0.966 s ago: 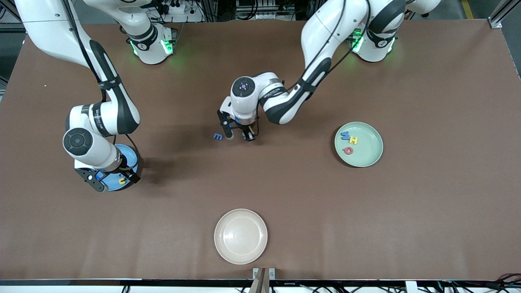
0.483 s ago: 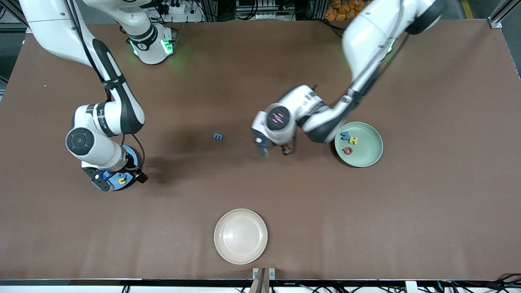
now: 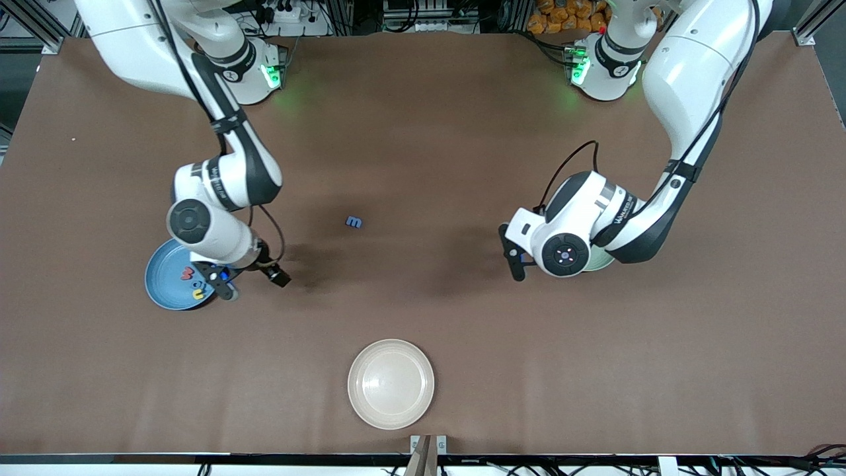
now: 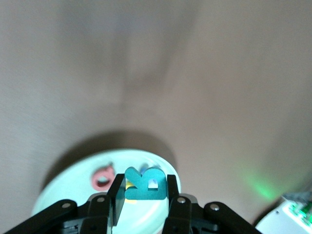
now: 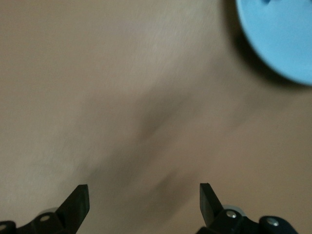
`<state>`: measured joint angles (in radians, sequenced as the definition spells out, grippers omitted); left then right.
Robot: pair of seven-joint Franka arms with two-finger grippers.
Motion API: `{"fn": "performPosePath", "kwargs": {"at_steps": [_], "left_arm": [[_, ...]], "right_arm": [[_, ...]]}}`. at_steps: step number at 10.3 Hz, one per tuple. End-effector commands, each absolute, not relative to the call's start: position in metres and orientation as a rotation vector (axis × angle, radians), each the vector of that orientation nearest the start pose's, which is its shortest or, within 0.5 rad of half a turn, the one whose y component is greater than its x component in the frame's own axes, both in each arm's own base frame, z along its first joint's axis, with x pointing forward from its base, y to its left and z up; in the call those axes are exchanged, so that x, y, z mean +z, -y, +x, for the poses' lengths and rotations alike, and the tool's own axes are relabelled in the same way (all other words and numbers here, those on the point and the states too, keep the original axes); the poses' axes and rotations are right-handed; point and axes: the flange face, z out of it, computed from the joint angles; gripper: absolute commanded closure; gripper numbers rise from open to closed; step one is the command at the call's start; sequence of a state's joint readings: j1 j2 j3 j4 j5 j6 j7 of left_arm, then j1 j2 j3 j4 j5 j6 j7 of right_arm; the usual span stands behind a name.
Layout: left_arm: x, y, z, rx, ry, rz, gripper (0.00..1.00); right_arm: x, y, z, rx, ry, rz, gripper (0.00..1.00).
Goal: Sort upper and lower case letters into plates
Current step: 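Carry the teal R to the green plate while the right gripper reaches e, then release the R on the green plate while the right gripper grasps e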
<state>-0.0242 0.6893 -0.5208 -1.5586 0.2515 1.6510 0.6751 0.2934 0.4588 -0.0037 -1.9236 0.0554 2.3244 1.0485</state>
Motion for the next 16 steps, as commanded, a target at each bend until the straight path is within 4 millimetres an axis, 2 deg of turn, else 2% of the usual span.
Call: {"fn": "performPosePath", "kwargs": {"at_steps": [1, 3, 4, 5, 7, 8, 9, 10, 11, 12, 15, 16], "left_arm": [[0.232, 0.215, 0.555, 0.934, -1.839, -2.591, 0.98], [0.212, 0.169, 0.554, 0.981, -1.769, -2.656, 0.98], [0.206, 0.156, 0.555, 0.97, -1.776, -2.667, 0.97], [0.199, 0.143, 0.555, 0.956, -1.772, -2.673, 0.97], [0.185, 0.122, 0.551, 0.931, -1.739, -2.722, 0.97], [0.185, 0.12, 0.552, 0.928, -1.735, -2.726, 0.87], [0.184, 0.12, 0.551, 0.933, -1.729, -2.731, 0.67], [0.182, 0.119, 0.552, 0.932, -1.719, -2.741, 0.38], [0.183, 0.114, 0.554, 0.921, -1.708, -2.752, 0.34], [0.186, 0.114, 0.558, 0.906, -1.694, -2.765, 0.24], [0.209, 0.115, 0.577, 0.823, -1.62, -2.81, 0.23], [0.219, 0.122, 0.586, 0.783, -1.554, -2.833, 0.23]], "right_arm": [[0.239, -0.202, 0.587, 0.116, -1.348, -2.837, 0.0], [0.225, -0.229, 0.578, 0.101, -1.497, -2.763, 0.0], [0.224, -0.232, 0.576, 0.102, -1.538, -2.743, 0.0], [0.223, -0.248, 0.568, 0.106, -1.598, -2.716, 0.0], [0.223, -0.263, 0.563, 0.096, -1.797, -2.588, 0.0], [0.224, -0.277, 0.556, 0.094, -1.854, -2.548, 0.0], [0.222, -0.293, 0.547, 0.091, -1.894, -2.52, 0.0], [0.22, -0.299, 0.531, 0.065, -1.905, -2.479, 0.0], [0.223, -0.301, 0.512, 0.046, -1.928, -2.433, 0.0], [0.228, -0.301, 0.499, 0.051, -1.977, -2.386, 0.0], [0.222, -0.308, 0.486, 0.101, -2.213, -2.197, 0.0], [0.221, -0.307, 0.486, 0.104, -2.274, -2.14, 0.0]]}}
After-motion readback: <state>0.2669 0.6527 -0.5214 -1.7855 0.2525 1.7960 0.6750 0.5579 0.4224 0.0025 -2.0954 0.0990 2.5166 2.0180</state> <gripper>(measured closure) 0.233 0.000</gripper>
